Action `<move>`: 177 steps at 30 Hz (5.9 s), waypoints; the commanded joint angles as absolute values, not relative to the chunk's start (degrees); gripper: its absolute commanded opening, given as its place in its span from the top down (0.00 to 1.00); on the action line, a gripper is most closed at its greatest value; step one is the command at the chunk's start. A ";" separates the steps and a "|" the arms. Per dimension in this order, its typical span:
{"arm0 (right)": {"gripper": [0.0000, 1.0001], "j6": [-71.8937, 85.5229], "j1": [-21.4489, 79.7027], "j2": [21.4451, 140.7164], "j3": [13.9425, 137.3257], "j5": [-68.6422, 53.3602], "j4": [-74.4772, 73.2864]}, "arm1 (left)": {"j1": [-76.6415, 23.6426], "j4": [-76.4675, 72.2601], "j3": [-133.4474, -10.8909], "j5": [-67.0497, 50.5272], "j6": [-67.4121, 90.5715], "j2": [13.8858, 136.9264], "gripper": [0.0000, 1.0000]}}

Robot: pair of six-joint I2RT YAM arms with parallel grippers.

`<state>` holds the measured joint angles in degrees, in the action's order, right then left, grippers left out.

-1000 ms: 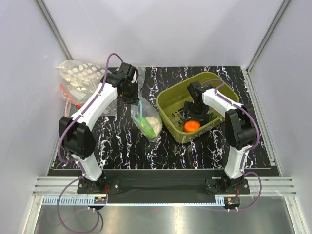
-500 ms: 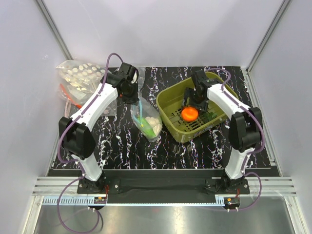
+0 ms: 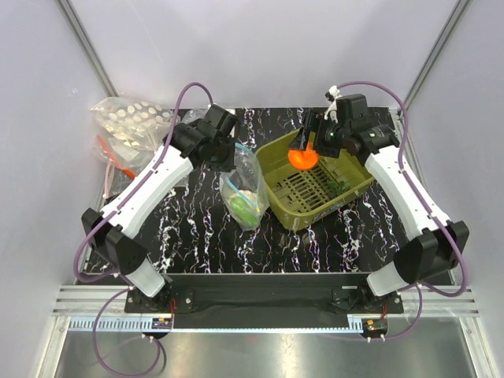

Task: Place the food in the zip-top bag and seal the zipper
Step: Place the fake fruit in the zipper food storage bag, then adjust the bin at the center of the board, then pick up the fake fruit from the bin.

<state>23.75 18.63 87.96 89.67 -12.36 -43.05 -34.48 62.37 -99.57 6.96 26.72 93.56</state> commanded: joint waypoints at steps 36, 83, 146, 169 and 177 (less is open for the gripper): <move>0.00 23.38 35.16 88.95 85.60 -21.73 -23.37 | -33.58 59.68 -97.74 0.26 34.19 84.82 1.00; 1.00 24.03 1.32 95.54 95.78 11.65 -70.30 | -16.00 60.91 -100.72 2.28 22.32 93.87 1.00; 0.25 14.68 15.81 96.58 101.25 11.42 -49.48 | -25.58 61.35 -89.03 0.70 28.83 71.98 1.00; 0.18 6.94 16.61 122.60 106.17 27.86 -46.24 | -26.10 58.45 -92.20 0.26 26.46 73.83 1.00; 0.70 6.94 16.52 126.13 103.98 30.15 -39.38 | -26.98 59.94 -94.48 1.32 24.35 74.00 1.00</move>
